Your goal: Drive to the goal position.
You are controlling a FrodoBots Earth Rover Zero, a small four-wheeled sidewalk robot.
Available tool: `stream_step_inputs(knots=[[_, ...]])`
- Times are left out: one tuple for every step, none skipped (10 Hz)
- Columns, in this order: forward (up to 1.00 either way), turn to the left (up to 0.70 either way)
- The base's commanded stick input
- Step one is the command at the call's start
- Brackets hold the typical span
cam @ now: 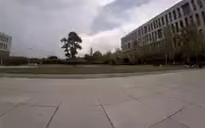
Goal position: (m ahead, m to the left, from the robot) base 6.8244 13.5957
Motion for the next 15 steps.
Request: stream_step_inputs(knots=[[1.0, 0.27], [1.0, 0.27], [1.0, 0.27], [1.0, 0.27], [1.0, 0.27], [1.0, 0.27], [1.0, 0.27], [1.0, 0.27], [1.0, 0.27], [1.0, 0.27], [1.0, 0.27], [1.0, 0.27], [1.0, 0.27], [1.0, 0.27], [1.0, 0.27]])
